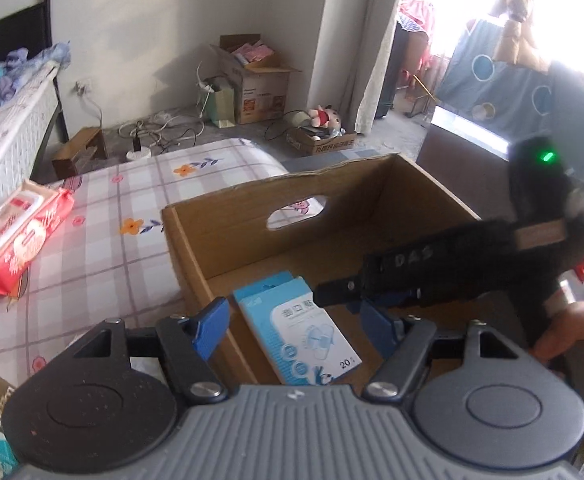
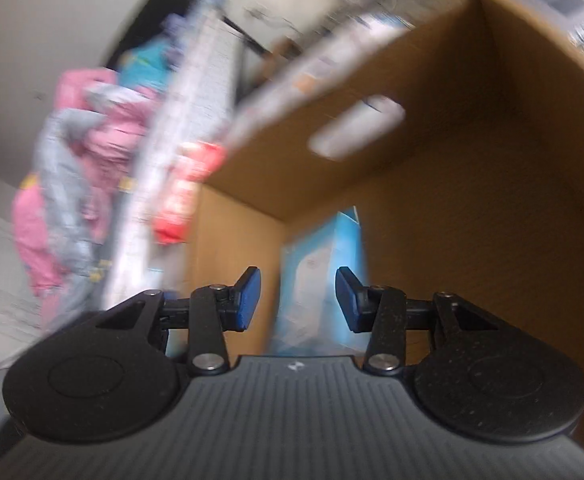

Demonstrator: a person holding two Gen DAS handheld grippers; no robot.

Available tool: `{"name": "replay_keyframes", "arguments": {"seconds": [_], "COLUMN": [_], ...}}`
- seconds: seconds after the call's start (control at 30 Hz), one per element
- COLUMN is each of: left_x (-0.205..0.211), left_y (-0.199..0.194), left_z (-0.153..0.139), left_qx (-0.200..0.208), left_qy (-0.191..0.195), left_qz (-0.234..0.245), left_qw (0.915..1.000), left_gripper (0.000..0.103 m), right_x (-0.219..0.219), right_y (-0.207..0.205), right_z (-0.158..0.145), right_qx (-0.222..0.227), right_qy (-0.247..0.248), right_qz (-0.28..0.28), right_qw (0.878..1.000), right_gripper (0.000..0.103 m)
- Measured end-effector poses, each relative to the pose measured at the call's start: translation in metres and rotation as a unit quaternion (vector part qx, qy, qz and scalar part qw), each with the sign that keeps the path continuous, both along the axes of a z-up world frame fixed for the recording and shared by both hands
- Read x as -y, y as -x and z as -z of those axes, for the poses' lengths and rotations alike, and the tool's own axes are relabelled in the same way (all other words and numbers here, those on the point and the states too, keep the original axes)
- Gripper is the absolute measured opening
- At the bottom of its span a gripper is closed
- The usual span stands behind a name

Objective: Organize soft objects
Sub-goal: 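Carry the blue bandage box with the right tool into the cardboard box and release, then reach the right tool to the white cotton-swab bag and grasp it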

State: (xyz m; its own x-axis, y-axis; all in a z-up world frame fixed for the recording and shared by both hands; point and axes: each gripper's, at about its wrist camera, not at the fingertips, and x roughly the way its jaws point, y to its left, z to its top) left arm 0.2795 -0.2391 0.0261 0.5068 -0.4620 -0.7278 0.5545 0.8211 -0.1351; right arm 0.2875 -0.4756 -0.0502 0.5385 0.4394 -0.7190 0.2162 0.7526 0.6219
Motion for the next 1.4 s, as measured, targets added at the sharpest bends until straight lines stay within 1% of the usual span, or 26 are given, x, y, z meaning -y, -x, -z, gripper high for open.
{"name": "replay_keyframes", "arguments": {"seconds": [0.07,0.17,0.23,0.27,0.37,0.4,0.43,0.47,0.5,0.57,0.63,0.8,0.93,1.13,1.2,1.27,1.33,1.37,1.4], "left_x": [-0.014,-0.037,-0.052,-0.06,-0.083,-0.091,-0.1,-0.108,-0.115,-0.129,-0.139,-0.16,-0.171,-0.184,-0.189,-0.194,-0.2,-0.204,-0.207], "left_y": [0.001,0.012,0.022,0.026,0.041,0.046,0.051,0.055,0.059,0.067,0.073,0.081,0.086,0.096,0.099,0.104,0.109,0.113,0.117], "left_z": [-0.004,-0.014,-0.021,-0.023,-0.028,-0.028,-0.028,-0.028,-0.027,-0.025,-0.021,-0.01,-0.002,0.005,0.006,0.007,0.007,0.007,0.006], "left_qx": [-0.004,0.011,0.014,0.015,0.015,0.015,0.012,0.009,0.006,0.002,-0.002,-0.017,-0.022,-0.028,-0.028,-0.028,-0.027,-0.025,-0.022], "left_qy": [0.011,0.016,0.019,0.021,0.028,0.032,0.037,0.041,0.045,0.053,0.056,0.058,0.051,0.052,0.052,0.049,0.049,0.05,0.05], "left_qz": [-0.006,-0.016,-0.024,-0.028,-0.043,-0.048,-0.054,-0.06,-0.067,-0.079,-0.089,-0.111,-0.124,-0.137,-0.145,-0.157,-0.165,-0.171,-0.175], "left_qw": [0.9999,0.9997,0.9994,0.9993,0.9986,0.9982,0.9978,0.9973,0.9967,0.9955,0.9944,0.992,0.9907,0.9888,0.9877,0.9861,0.9846,0.9838,0.9831], "left_gripper": [0.075,0.079,0.08,0.08,0.081,0.081,0.081,0.081,0.081,0.081,0.081,0.081,0.081,0.081,0.081,0.081,0.082,0.082,0.084], "right_x": [0.001,-0.002,-0.007,-0.011,-0.023,-0.028,-0.033,-0.037,-0.037,-0.047,-0.057,-0.07,-0.078,-0.085,-0.084,-0.084,-0.08,-0.08,-0.081], "right_y": [-0.001,0.005,0.008,0.008,0.007,0.006,0.006,0.006,0.006,-0.001,-0.006,-0.02,-0.03,-0.037,-0.036,-0.035,-0.028,-0.027,-0.026], "right_z": [0.014,0.019,0.017,0.016,0.026,0.03,0.032,0.031,0.031,0.029,0.029,0.031,0.033,0.033,0.033,0.032,0.029,0.026,0.023], "right_qx": [-0.016,-0.024,-0.029,-0.033,-0.053,-0.059,-0.053,-0.047,-0.044,-0.043,-0.037,-0.032,-0.029,-0.023,-0.023,-0.025,-0.024,-0.023,-0.02], "right_qy": [0.009,0.027,0.049,0.062,0.09,0.097,0.105,0.113,0.111,0.113,0.122,0.118,0.109,0.106,0.103,0.105,0.107,0.11,0.115], "right_qz": [0.001,-0.004,-0.017,-0.027,-0.054,-0.061,-0.065,-0.073,-0.074,-0.072,-0.072,-0.068,-0.057,-0.047,-0.047,-0.049,-0.053,-0.053,-0.052], "right_qw": [1.0,0.999,0.998,0.997,0.993,0.992,0.991,0.99,0.99,0.99,0.989,0.99,0.992,0.993,0.993,0.993,0.993,0.992,0.992], "right_gripper": [0.041,0.042,0.043,0.045,0.046,0.044,0.043,0.039,0.033,0.027,0.027,0.027,0.027,0.027,0.029,0.03,0.037,0.047,0.053]}}
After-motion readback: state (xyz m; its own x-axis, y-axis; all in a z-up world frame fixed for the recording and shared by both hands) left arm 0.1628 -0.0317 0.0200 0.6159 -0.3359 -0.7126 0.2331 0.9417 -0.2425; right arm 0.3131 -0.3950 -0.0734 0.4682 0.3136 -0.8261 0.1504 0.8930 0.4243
